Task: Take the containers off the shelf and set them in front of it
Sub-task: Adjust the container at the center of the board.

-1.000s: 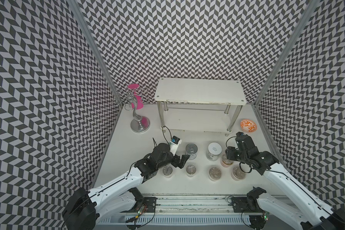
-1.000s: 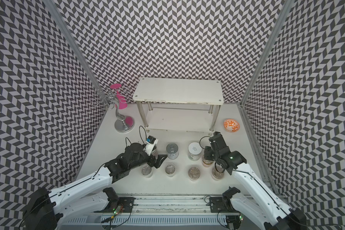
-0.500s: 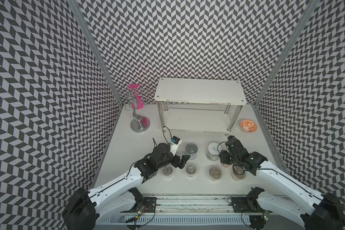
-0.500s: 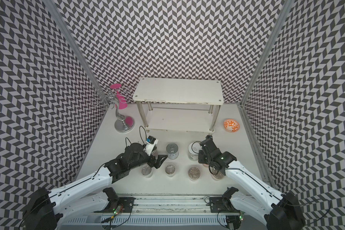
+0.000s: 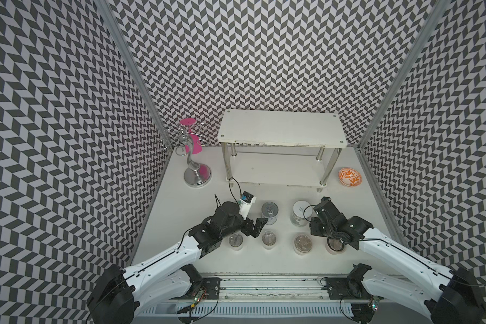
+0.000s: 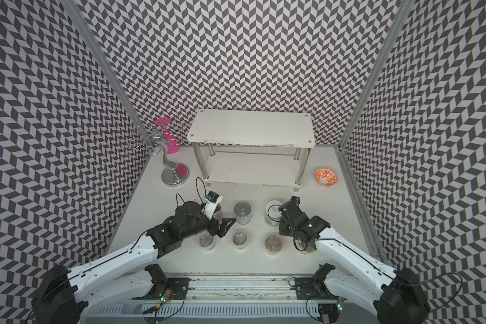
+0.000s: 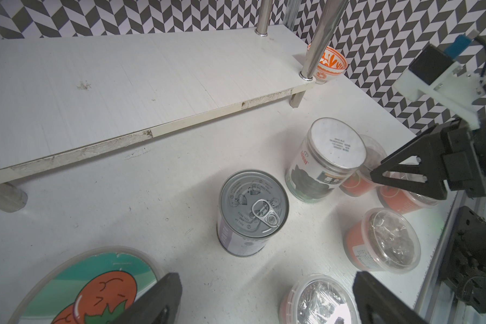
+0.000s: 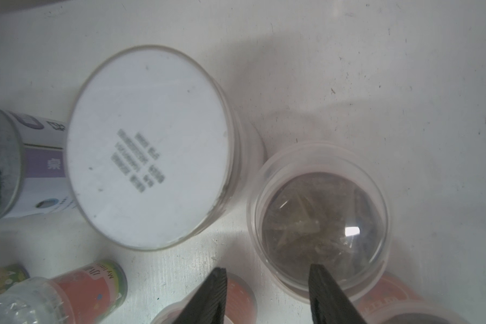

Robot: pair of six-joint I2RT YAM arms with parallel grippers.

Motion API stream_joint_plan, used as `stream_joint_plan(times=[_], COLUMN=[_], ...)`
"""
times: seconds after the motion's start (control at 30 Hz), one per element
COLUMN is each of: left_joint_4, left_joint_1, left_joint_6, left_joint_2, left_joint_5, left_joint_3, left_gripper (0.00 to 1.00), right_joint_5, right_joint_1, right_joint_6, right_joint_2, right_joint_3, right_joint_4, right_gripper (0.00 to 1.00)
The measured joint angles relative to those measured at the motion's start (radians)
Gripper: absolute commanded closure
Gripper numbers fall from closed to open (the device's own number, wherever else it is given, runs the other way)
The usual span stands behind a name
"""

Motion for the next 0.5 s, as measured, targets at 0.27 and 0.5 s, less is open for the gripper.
stream_joint_plan(times=[0.27,0.5], left_joint_4=[0.0,0.0], left_joint_1=[0.0,0.0], left_joint_6=[0.0,0.0], left_joint_2=[0.003,0.01], left_joint_5=[0.002,0.003], left_joint_3=[0.0,0.0], left_gripper=[0.0,0.0], right_joint_5=[0.021,0.055], right_joint_1=[0.021,0.025], right_joint_6=[0.036,0.069], right_joint_2=[0.025,0.057], right_joint_3=[0.001,0.018], right_joint_4=[-0.013,-0.018], right_gripper=[0.5,0.5])
